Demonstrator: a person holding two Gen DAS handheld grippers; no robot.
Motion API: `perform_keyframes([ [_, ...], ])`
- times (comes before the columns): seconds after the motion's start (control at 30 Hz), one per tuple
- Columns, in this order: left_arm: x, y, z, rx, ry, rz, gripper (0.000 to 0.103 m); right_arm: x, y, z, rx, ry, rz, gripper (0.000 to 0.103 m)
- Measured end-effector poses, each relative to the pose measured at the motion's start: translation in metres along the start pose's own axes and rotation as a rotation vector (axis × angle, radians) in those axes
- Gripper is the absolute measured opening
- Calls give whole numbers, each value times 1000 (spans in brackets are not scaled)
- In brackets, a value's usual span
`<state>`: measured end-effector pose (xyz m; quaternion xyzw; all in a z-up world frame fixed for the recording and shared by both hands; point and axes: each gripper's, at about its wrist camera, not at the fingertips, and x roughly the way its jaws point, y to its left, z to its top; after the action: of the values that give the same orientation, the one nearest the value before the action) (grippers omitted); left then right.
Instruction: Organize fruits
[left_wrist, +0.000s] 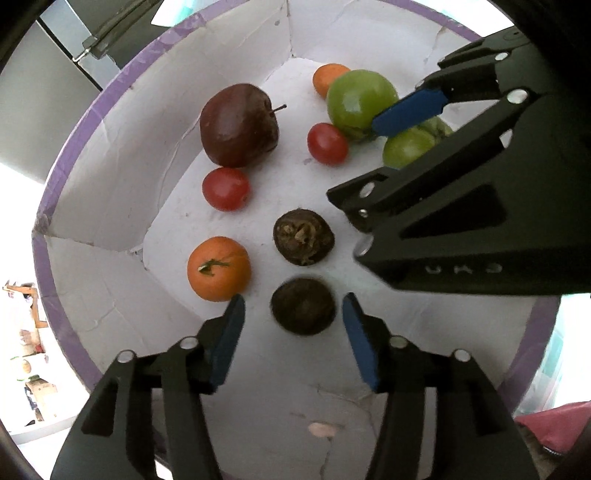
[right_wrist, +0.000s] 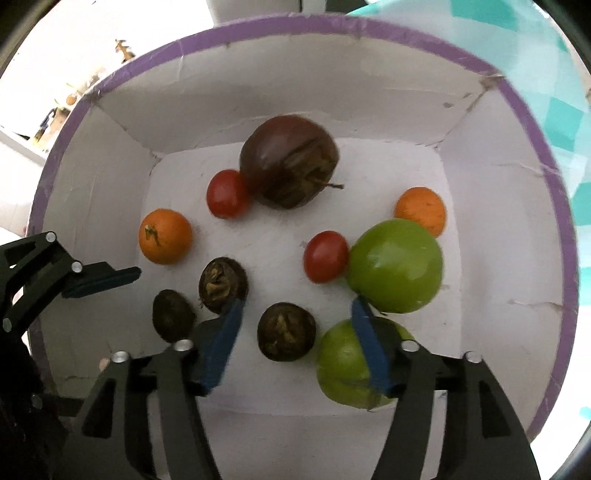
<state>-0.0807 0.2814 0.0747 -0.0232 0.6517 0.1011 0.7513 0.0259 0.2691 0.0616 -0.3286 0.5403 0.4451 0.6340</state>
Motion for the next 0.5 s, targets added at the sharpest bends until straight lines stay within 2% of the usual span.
perform_keyframes([
  [0.07, -5, -2, -2, 3, -14, 5, 64, -5, -2, -4, 24, -20, -40, 72],
  [0.13, -14, -1, -2, -10, -36, -2, 66, -14, -4, -10, 71, -53, -71, 75],
  [0.2, -26, 4, -2, -35, -75, -19, 70, -28, -6, -18, 134, -103, -89, 83],
  [0.27, -41, 11, -3, -57, -143, -29, 80, -46, -9, -30, 209, -159, -102, 87],
  [0.5, -102, 27, -9, -113, -390, -64, 99, -103, -9, -56, 388, -308, -151, 87],
])
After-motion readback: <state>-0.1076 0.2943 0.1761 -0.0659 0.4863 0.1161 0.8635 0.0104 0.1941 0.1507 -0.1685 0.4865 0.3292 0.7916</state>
